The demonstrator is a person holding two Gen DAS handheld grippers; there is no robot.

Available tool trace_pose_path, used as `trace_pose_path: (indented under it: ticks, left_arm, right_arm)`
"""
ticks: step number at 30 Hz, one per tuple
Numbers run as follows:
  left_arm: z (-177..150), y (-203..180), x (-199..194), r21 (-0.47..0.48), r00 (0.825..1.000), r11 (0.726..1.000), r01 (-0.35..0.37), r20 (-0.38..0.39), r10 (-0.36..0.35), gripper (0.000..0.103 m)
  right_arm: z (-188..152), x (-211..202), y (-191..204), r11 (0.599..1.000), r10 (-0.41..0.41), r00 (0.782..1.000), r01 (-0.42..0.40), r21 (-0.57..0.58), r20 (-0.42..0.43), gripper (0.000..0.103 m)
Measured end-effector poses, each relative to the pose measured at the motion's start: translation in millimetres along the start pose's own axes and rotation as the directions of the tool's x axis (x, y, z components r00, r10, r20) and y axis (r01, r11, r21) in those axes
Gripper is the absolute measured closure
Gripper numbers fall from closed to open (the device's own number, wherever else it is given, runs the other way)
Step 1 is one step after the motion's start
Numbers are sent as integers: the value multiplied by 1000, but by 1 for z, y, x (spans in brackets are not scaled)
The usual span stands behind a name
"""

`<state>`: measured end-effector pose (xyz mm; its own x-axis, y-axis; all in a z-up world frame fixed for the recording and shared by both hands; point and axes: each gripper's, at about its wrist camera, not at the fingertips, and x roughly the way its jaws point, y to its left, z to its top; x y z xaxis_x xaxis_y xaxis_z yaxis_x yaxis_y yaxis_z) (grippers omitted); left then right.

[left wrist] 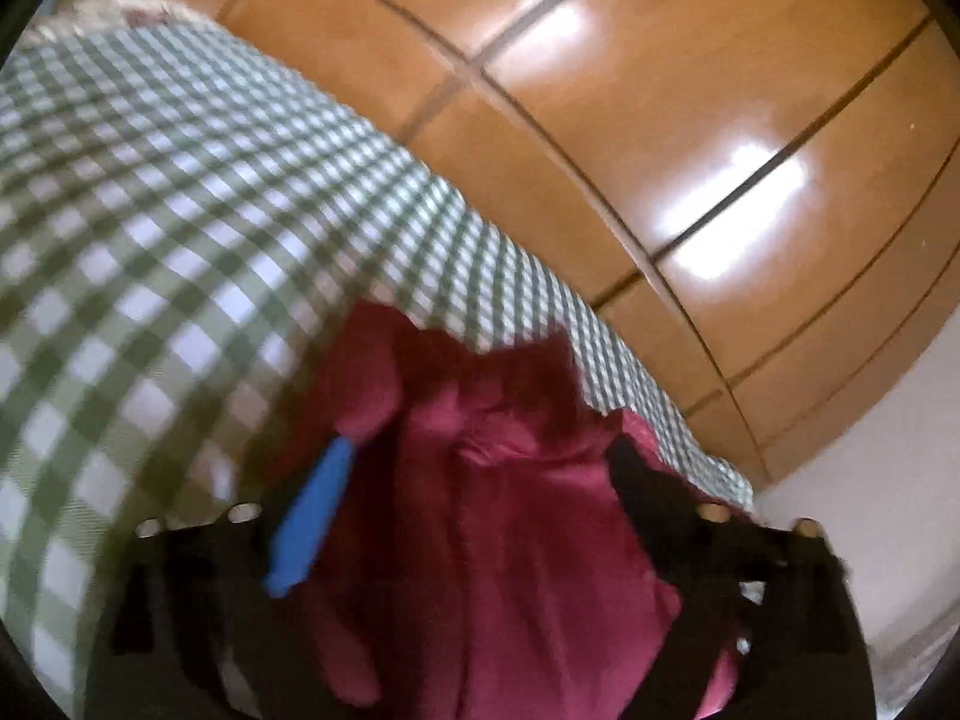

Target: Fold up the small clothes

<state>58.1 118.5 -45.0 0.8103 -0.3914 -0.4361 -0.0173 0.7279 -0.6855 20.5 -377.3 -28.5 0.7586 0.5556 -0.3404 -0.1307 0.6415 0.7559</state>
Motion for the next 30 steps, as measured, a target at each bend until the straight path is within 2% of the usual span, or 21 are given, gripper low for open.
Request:
trace_pose_path:
  ticks: [1, 2, 5, 7, 8, 9, 11, 13, 15, 16, 17, 18, 19, 20, 22, 24, 25, 30]
  left_arm:
    - [-1, 2, -5, -4, 1000, 1000, -5, 12, 5, 15]
    - [-2, 4, -7, -12, 1000, 1000, -6, 16, 6, 15]
    - [-6, 4, -11, 1, 1000, 1000, -19, 15, 19, 15]
    - [-10, 0, -10, 43, 999, 998, -48, 12, 48, 15]
    - [-11, -2, -9, 59, 998, 996, -60, 10, 59, 15]
    - [-11, -5, -7, 74, 998, 995, -70, 8, 70, 15]
    - [-12, -8, -5, 89, 996, 992, -84, 7, 84, 15]
    - [-12, -8, -5, 93, 996, 992, -86, 3, 86, 15]
    - [-13, -7, -7, 94, 996, 992, -89, -3, 90, 15]
    - [-13, -8, -8, 97, 996, 991, -91, -5, 92, 15]
    - [-14, -10, -9, 102, 995, 990, -96, -6, 97, 15]
    - [-15, -10, -12, 106, 995, 989, -100, -5, 101, 15]
    - [-16, -11, -16, 108, 994, 989, -105, -3, 106, 15]
    - [-17, -11, -19, 107, 994, 988, -108, 1, 109, 15]
    - [-18, -10, -27, 99, 993, 988, -117, 10, 117, 15]
    - [-18, -9, -31, 88, 992, 988, -125, 0, 126, 17]
    - [-19, -8, -33, 83, 993, 990, -118, -15, 120, 23]
    - [-29, -12, -50, 120, 991, 985, -126, -36, 131, 33]
  right_arm:
    - [1, -9, 9, 998, -37, 999, 39, -47, 37, 19]
    - [2, -12, 15, 995, -60, 997, 63, -74, 40, 20]
    - [4, -11, 41, 966, -158, 987, 154, -210, -2, 29]
    - [3, 1, 59, 922, -227, 973, 200, -332, -47, 39]
    - [0, 8, 65, 897, -261, 963, 214, -386, -72, 47]
    - [-1, 18, 72, 872, -295, 951, 227, -434, -95, 57]
    - [-6, 42, 79, 812, -371, 921, 258, -524, -121, 63]
    - [-8, 67, 79, 757, -448, 886, 306, -578, -116, 65]
    - [-9, 78, 71, 723, -489, 868, 344, -599, -91, 67]
    - [-9, 88, 61, 693, -540, 838, 392, -605, -75, 67]
    - [-9, 95, 49, 687, -565, 821, 415, -597, -80, 67]
    - [-9, 98, 37, 709, -563, 820, 414, -571, -105, 67]
    - [-9, 98, 26, 753, -529, 839, 398, -525, -123, 67]
    - [-8, 95, 23, 767, -512, 851, 390, -509, -119, 66]
    - [-10, 91, 25, 759, -509, 854, 389, -522, -104, 62]
    - [-16, 89, 26, 759, -489, 866, 362, -542, -107, 46]
    - [-17, 88, 28, 761, -481, 869, 351, -546, -112, 44]
    - [-18, 86, 33, 764, -469, 877, 345, -545, -102, 42]
